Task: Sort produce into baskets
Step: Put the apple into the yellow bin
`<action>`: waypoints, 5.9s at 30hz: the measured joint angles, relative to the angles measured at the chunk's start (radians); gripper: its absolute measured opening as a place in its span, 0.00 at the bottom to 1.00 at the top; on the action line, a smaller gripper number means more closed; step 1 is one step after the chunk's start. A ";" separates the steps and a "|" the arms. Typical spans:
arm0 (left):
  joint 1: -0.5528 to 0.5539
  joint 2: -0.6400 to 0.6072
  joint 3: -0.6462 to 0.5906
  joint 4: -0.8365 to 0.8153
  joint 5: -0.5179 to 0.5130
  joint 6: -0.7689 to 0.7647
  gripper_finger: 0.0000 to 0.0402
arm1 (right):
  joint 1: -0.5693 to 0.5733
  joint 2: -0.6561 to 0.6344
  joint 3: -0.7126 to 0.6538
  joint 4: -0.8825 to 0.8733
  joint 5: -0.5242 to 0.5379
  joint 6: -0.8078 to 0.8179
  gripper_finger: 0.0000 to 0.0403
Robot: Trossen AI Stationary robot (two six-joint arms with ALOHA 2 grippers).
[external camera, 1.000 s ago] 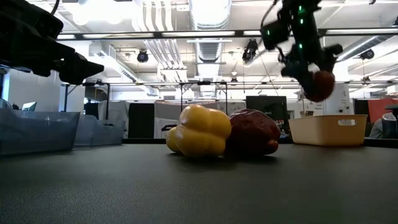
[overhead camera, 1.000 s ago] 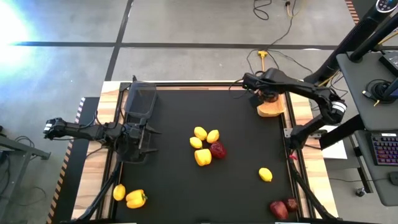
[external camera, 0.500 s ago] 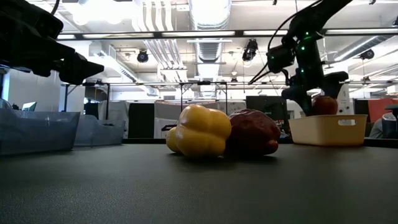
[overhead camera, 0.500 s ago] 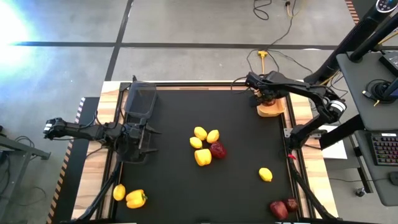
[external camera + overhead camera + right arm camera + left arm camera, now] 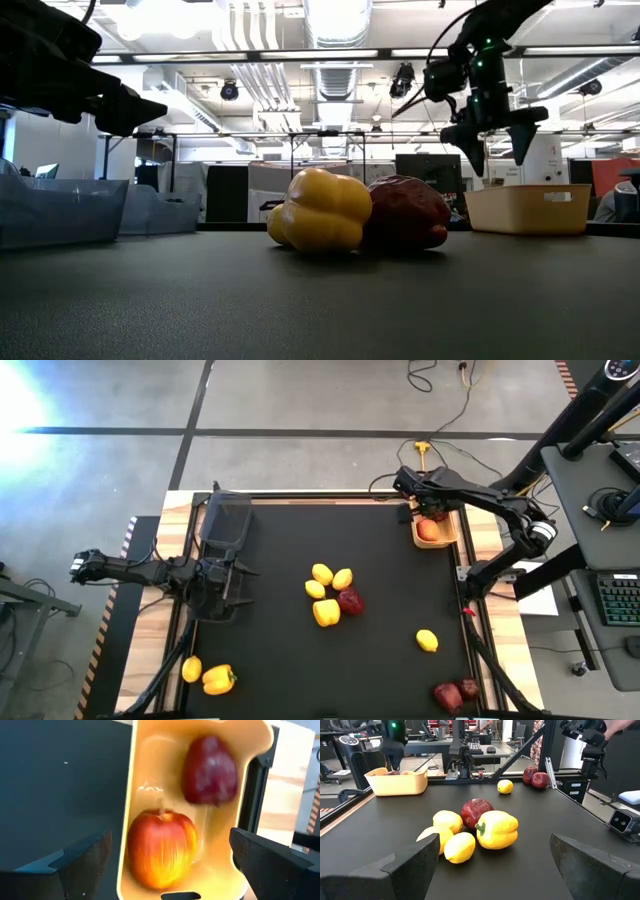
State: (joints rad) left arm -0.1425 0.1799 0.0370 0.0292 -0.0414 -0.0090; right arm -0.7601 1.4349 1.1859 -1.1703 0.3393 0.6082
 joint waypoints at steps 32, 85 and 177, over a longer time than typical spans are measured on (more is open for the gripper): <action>0.000 0.001 0.000 0.000 0.000 0.000 0.89 | 0.919 0.222 0.107 0.459 -0.234 0.211 0.99; 0.000 0.006 0.000 0.000 0.000 0.000 0.89 | 0.167 -0.080 0.037 0.004 0.240 0.200 0.84; 0.000 0.008 0.000 0.000 0.000 0.000 0.89 | 1.350 -0.021 0.081 -0.094 -0.312 0.901 0.95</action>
State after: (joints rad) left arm -0.1425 0.1883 0.0371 0.0296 -0.0414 -0.0090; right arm 0.5902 1.4136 1.2671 -1.2640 0.0272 1.5097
